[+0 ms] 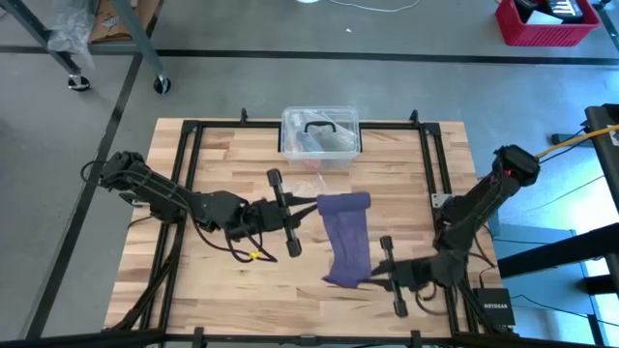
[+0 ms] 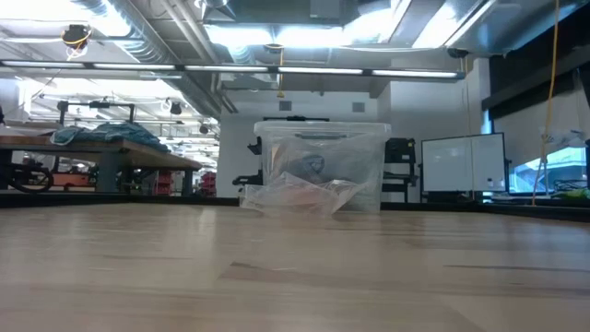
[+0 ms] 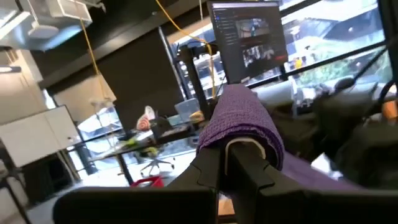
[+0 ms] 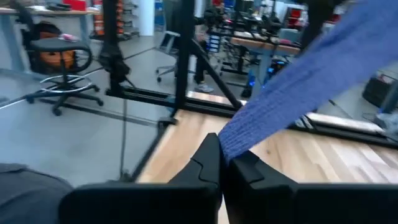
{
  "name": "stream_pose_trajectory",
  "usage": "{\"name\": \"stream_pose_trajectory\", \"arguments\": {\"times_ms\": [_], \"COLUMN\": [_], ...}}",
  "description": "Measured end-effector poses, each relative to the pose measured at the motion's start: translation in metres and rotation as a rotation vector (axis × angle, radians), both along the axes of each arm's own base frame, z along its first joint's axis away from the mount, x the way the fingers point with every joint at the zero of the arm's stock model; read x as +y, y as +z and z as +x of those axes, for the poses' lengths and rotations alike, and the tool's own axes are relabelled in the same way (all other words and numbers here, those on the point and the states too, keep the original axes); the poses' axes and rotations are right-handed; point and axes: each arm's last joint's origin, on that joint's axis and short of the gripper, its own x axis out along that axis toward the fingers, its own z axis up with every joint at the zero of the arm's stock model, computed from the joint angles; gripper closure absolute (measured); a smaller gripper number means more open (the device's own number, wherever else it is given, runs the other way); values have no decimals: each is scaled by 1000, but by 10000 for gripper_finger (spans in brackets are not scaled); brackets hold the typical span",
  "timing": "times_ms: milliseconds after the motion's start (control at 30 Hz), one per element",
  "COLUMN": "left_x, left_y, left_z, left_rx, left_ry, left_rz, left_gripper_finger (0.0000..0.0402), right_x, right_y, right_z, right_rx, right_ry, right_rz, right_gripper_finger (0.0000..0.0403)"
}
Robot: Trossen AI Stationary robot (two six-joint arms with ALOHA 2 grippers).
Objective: Roll bandage
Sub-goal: Roll the blue bandage
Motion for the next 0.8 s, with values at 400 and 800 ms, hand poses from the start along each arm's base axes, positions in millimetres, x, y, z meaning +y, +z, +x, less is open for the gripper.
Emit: {"name": "stream_pose_trajectory", "arguments": {"times_ms": [400,800], "left_x": [4,-15], "left_y": [-23,-71], "left_z": [7,20], "left_rx": [77,219], "left_ry": [39,-47], "left_rz": [62,233], "left_gripper_finger": [399,399], "right_x": [37,21], "right_y": [99,211], "right_z": [1,3], "right_rx": [42,-63], "right_ry": [56,-61], "right_rz": [-172,-296], "right_gripper_finger": [400,398]}}
